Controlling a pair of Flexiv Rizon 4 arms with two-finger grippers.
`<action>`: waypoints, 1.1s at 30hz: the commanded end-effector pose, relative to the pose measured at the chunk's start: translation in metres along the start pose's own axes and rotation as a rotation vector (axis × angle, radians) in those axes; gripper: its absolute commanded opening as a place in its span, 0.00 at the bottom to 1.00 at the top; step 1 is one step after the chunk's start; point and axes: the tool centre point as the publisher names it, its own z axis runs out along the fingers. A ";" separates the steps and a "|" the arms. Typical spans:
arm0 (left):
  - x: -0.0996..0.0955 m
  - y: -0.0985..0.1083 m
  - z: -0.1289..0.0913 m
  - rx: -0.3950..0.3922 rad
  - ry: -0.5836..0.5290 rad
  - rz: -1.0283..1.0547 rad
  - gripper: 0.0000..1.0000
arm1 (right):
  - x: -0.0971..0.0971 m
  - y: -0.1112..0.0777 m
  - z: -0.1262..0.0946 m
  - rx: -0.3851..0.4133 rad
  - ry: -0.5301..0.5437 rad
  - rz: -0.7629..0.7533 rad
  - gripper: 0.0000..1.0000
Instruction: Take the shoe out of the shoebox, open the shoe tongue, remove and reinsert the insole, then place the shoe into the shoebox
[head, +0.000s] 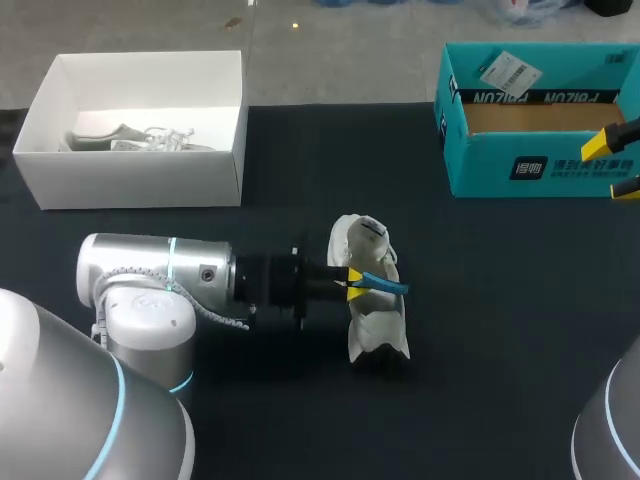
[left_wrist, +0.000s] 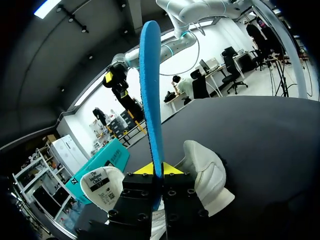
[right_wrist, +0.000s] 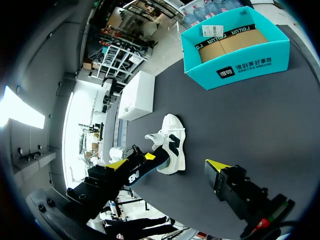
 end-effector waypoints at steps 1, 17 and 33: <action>0.002 0.005 0.005 -0.023 -0.009 -0.010 0.00 | 0.000 0.000 0.000 0.001 -0.002 0.002 1.00; 0.005 -0.011 0.001 -0.039 0.021 -0.022 0.33 | 0.000 0.000 0.000 0.001 -0.002 0.002 1.00; 0.016 -0.019 0.001 -0.042 0.063 -0.037 0.00 | 0.000 0.000 0.000 0.001 -0.002 0.002 1.00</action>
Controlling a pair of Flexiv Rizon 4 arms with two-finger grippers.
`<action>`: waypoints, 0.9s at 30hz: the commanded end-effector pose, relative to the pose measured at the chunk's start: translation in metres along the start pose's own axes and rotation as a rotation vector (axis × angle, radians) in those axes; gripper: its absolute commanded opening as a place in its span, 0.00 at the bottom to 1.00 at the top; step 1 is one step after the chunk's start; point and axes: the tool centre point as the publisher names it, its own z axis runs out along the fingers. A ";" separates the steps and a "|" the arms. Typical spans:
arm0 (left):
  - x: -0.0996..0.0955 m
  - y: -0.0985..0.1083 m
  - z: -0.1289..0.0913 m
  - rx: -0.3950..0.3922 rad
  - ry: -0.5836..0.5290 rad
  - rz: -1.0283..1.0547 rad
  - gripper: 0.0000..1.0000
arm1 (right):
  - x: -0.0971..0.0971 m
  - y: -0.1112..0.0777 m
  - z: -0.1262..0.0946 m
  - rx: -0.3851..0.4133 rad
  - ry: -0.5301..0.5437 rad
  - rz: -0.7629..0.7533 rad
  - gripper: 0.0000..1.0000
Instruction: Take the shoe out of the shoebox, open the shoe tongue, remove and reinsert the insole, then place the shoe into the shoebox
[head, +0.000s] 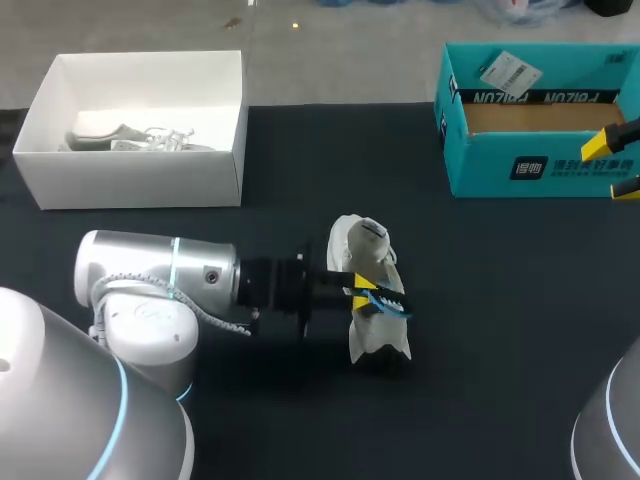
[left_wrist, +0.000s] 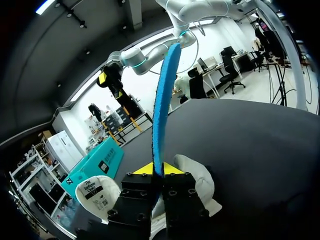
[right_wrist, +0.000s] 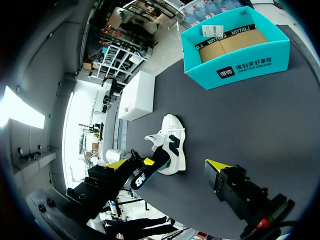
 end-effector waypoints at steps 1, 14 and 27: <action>0.001 0.005 0.000 -0.008 0.015 -0.012 0.00 | 0.000 0.000 0.000 0.001 -0.002 0.002 1.00; -0.010 0.034 0.002 -0.055 -0.076 0.005 0.00 | 0.000 0.000 0.000 0.001 -0.002 0.002 1.00; -0.011 0.051 0.008 -0.102 -0.056 -0.078 0.00 | 0.000 0.000 0.000 0.001 -0.002 0.002 1.00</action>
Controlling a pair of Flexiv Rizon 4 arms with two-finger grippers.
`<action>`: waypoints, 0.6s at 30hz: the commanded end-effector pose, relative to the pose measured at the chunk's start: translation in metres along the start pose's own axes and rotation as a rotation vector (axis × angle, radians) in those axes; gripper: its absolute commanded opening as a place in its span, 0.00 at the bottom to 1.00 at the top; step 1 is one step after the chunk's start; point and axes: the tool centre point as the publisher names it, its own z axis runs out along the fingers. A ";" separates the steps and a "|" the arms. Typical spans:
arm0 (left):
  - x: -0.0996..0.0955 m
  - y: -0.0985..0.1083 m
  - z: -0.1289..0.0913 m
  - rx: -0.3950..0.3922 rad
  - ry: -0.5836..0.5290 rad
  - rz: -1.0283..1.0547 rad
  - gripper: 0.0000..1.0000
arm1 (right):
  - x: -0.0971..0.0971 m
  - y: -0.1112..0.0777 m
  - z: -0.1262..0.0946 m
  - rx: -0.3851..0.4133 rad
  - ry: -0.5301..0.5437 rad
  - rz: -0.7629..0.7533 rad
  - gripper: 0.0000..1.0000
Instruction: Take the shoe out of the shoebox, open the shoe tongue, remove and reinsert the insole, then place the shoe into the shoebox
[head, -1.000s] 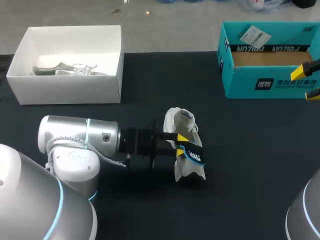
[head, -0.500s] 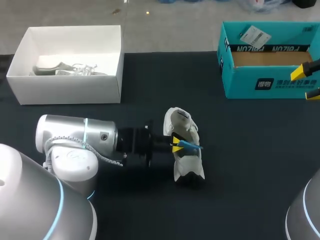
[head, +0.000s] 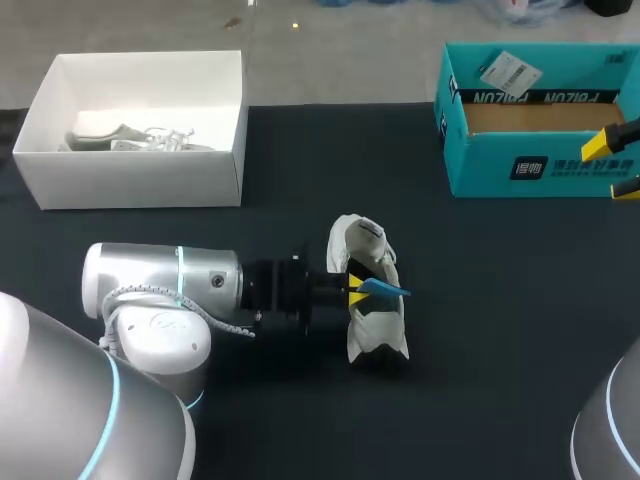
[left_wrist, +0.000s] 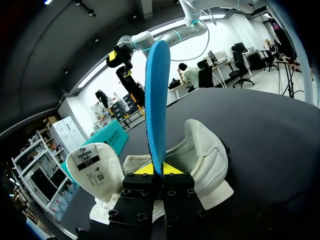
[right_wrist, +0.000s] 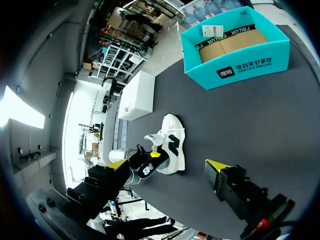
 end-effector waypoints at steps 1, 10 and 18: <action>-0.003 0.001 0.003 -0.013 0.003 -0.011 0.00 | 0.000 0.000 0.000 0.001 -0.003 0.002 1.00; 0.007 -0.023 -0.001 -0.006 0.019 0.004 0.35 | 0.000 0.000 0.000 0.001 -0.003 0.002 1.00; 0.010 -0.032 0.002 0.003 0.039 0.023 0.22 | 0.000 0.000 0.000 0.001 -0.003 0.002 1.00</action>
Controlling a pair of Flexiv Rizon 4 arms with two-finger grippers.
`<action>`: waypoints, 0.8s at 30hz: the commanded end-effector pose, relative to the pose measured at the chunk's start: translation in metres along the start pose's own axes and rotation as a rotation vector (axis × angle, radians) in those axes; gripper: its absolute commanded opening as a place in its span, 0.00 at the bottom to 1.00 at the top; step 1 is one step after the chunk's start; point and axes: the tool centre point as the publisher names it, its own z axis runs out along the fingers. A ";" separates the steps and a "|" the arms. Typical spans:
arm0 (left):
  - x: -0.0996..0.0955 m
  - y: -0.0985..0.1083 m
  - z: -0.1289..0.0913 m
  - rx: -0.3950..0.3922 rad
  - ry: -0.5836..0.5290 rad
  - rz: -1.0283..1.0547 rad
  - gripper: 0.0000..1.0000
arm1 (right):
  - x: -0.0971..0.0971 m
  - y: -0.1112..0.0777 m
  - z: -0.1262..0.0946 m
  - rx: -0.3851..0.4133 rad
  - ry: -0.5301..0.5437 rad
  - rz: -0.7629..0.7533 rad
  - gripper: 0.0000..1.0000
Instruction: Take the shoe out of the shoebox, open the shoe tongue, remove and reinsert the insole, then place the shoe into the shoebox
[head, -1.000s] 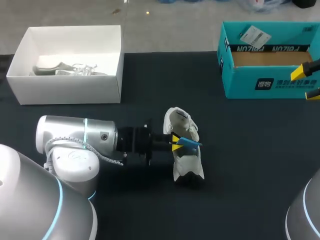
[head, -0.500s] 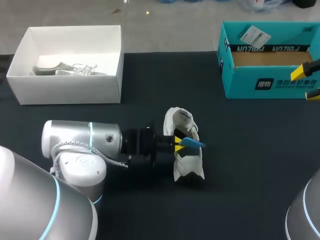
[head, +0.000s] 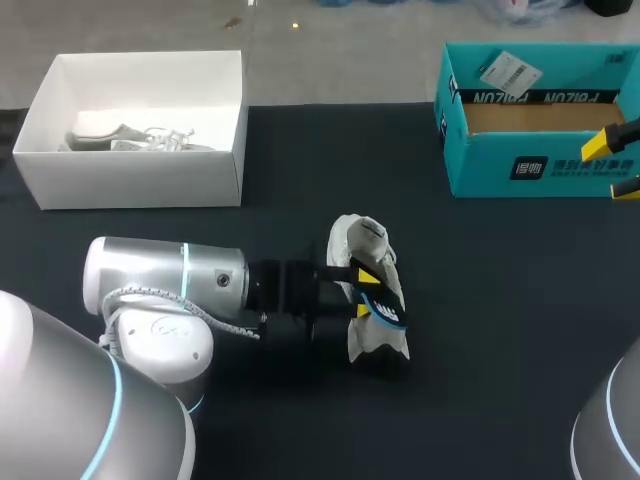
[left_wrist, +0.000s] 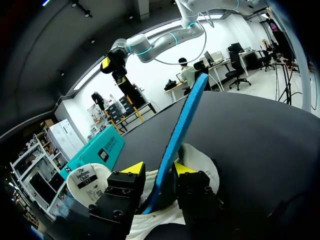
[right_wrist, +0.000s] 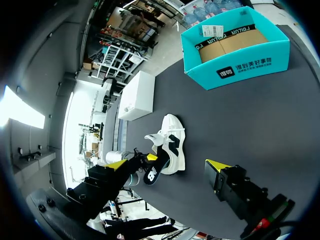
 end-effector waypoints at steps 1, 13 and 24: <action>0.001 0.001 0.002 -0.006 0.011 -0.002 0.08 | 0.000 0.000 0.000 0.001 -0.003 0.002 1.00; -0.008 0.025 0.011 -0.059 0.041 -0.017 0.00 | 0.000 0.000 0.000 0.001 -0.003 0.002 1.00; -0.018 0.041 0.008 -0.101 0.032 -0.048 0.01 | 0.000 0.000 0.000 0.001 -0.003 0.002 1.00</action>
